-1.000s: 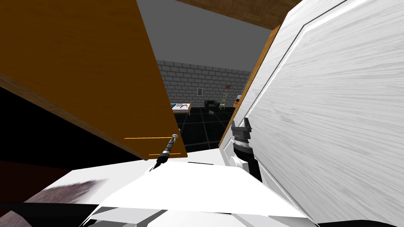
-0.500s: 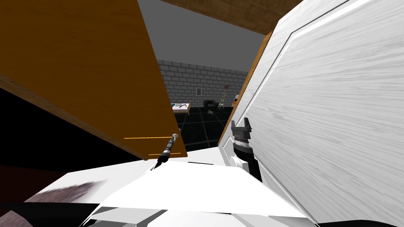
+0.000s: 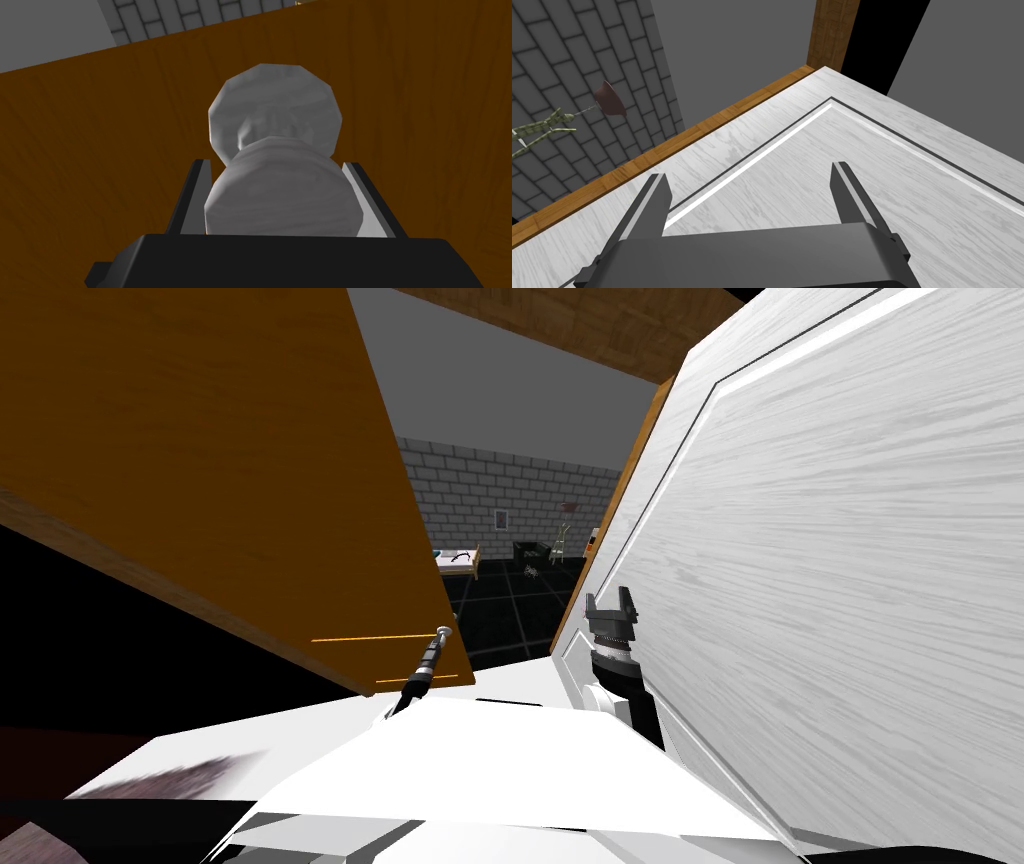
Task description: Pull the door open
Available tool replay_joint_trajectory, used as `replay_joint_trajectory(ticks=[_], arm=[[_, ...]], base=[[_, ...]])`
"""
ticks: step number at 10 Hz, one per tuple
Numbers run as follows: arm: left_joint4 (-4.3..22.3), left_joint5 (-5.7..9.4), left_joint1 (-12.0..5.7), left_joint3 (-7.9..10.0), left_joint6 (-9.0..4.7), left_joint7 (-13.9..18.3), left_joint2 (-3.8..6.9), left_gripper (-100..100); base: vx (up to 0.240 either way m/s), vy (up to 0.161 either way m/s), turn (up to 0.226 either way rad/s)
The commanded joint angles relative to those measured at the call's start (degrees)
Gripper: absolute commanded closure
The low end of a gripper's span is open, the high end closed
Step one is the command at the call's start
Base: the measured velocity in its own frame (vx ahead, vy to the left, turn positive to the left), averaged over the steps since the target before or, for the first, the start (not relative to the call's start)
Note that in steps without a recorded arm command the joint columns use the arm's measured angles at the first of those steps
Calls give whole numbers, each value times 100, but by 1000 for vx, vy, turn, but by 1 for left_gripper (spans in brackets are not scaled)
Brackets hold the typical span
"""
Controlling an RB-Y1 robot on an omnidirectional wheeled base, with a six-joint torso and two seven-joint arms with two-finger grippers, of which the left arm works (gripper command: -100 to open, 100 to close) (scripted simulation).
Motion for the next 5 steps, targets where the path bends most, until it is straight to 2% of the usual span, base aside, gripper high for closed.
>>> replay_joint_trajectory(ticks=[1,4,5], arm=[[-40,36,1,-55,-4,233,-38,100],[-4,197,-58,-129,16,676,-41,100],[-4,197,-58,-129,16,710,-41,100]], base=[[-59,18,-34],[-53,19,-43],[-38,7,-29]])
